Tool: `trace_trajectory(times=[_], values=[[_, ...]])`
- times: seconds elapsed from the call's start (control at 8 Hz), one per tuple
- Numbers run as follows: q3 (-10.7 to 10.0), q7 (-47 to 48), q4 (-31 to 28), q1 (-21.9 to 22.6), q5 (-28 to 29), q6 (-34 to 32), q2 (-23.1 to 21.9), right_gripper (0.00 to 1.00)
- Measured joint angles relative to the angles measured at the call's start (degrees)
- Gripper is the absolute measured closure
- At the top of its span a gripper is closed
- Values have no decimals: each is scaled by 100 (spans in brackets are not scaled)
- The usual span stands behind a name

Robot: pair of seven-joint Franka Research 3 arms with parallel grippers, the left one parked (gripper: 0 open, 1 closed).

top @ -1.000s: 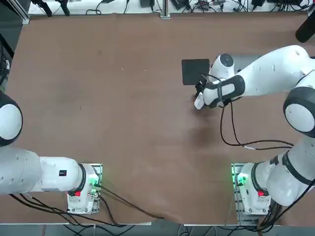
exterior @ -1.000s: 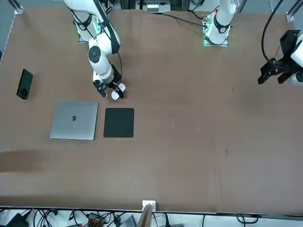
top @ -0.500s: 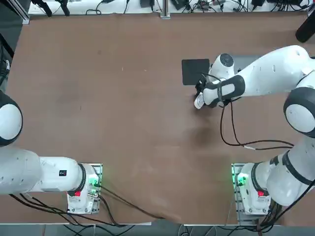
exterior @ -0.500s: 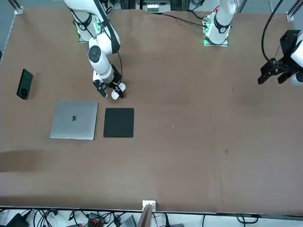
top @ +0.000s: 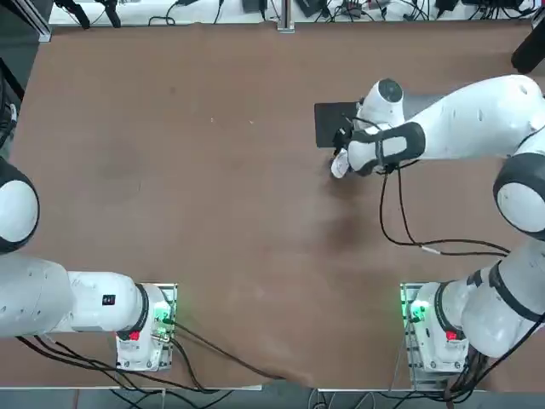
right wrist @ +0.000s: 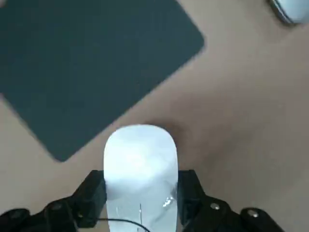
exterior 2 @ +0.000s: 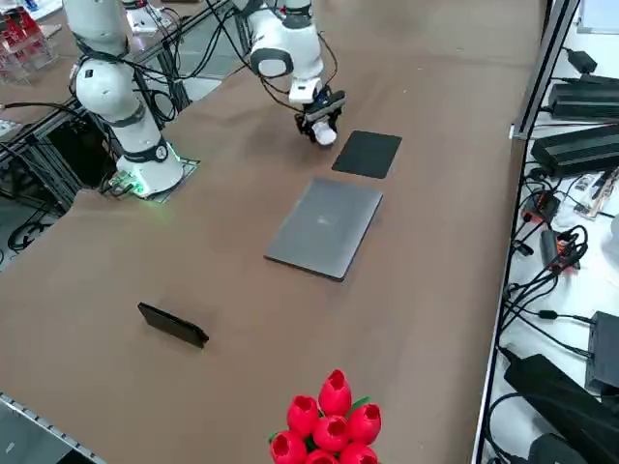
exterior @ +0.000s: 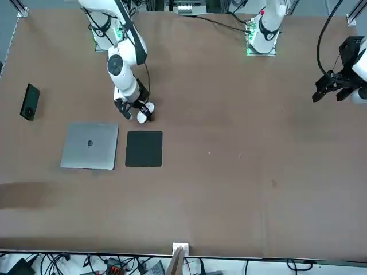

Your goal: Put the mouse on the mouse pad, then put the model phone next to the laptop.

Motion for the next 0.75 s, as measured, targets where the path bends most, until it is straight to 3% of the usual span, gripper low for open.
trace_trajectory(times=[0.38, 0.75], values=[[-253, -1367, 1319, -337, -821, -1697, 96, 22], [-280, -3027, 3214, -843, -1054, -3200, 979, 22]])
